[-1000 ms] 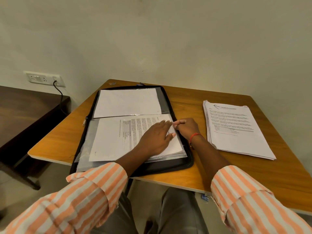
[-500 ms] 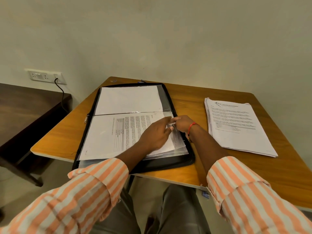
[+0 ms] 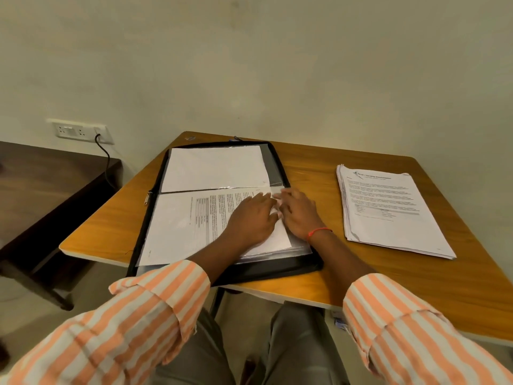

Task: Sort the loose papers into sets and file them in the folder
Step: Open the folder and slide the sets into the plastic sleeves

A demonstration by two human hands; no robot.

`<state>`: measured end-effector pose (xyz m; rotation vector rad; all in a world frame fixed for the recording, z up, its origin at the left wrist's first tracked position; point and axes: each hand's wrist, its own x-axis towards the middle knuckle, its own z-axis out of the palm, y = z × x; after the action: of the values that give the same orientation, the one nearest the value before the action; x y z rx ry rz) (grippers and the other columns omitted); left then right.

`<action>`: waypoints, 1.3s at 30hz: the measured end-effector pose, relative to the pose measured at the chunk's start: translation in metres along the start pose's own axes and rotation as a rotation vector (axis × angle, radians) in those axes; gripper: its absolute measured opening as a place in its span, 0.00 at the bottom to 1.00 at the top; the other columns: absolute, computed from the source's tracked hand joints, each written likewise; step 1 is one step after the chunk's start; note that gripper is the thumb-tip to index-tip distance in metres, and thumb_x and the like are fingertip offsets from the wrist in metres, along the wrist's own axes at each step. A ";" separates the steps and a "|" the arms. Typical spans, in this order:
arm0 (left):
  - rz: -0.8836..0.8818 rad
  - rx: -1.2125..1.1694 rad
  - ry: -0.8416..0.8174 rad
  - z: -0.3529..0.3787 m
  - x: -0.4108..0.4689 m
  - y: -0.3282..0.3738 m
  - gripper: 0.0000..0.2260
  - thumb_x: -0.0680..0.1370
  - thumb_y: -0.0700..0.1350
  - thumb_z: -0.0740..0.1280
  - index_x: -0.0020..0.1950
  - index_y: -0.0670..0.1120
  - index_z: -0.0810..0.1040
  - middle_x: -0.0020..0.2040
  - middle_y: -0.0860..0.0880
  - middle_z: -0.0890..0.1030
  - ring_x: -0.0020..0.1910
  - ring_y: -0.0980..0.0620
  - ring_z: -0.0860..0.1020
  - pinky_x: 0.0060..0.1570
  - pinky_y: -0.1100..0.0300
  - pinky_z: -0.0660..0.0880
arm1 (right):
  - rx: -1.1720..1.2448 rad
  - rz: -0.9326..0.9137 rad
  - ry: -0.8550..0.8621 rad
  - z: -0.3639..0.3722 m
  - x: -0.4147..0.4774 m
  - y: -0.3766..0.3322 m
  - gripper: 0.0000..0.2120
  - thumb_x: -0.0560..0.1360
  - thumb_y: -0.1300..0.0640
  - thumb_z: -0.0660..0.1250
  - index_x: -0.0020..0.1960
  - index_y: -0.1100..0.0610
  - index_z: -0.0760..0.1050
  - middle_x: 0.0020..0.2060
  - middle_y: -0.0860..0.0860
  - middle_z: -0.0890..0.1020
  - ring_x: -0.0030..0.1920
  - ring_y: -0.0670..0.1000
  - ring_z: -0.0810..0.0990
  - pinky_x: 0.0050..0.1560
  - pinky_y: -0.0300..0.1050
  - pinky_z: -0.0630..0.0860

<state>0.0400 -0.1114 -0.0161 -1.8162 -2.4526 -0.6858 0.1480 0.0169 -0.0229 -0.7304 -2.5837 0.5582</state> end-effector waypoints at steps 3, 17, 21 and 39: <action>-0.010 -0.062 -0.085 -0.010 -0.014 -0.004 0.22 0.84 0.57 0.59 0.75 0.48 0.70 0.76 0.44 0.70 0.75 0.45 0.68 0.74 0.49 0.64 | -0.160 -0.025 -0.229 -0.005 -0.006 0.007 0.20 0.85 0.48 0.53 0.76 0.45 0.66 0.75 0.47 0.68 0.76 0.52 0.64 0.73 0.59 0.59; 0.164 -0.023 -0.205 -0.057 -0.072 -0.022 0.19 0.78 0.61 0.67 0.66 0.57 0.78 0.69 0.57 0.77 0.66 0.55 0.74 0.63 0.58 0.72 | 0.074 0.005 -0.140 -0.012 -0.012 0.022 0.17 0.83 0.49 0.60 0.70 0.49 0.75 0.73 0.48 0.73 0.75 0.50 0.67 0.74 0.62 0.62; 0.127 -0.028 -0.130 -0.063 -0.070 -0.018 0.13 0.82 0.54 0.63 0.64 0.56 0.81 0.64 0.56 0.81 0.60 0.54 0.78 0.58 0.56 0.76 | 0.319 -0.065 -0.088 -0.025 -0.020 0.011 0.16 0.84 0.52 0.60 0.67 0.54 0.78 0.67 0.50 0.78 0.67 0.47 0.74 0.70 0.51 0.70; -0.081 0.054 0.059 -0.103 -0.053 -0.004 0.14 0.77 0.59 0.70 0.60 0.58 0.78 0.56 0.56 0.83 0.52 0.52 0.81 0.49 0.56 0.77 | 0.831 0.004 0.134 -0.050 -0.020 -0.013 0.04 0.75 0.62 0.73 0.49 0.56 0.85 0.44 0.50 0.87 0.48 0.49 0.84 0.52 0.42 0.79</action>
<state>0.0280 -0.1965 0.0618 -1.6618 -2.4932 -0.6600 0.1818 0.0089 0.0200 -0.4490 -1.9438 1.3965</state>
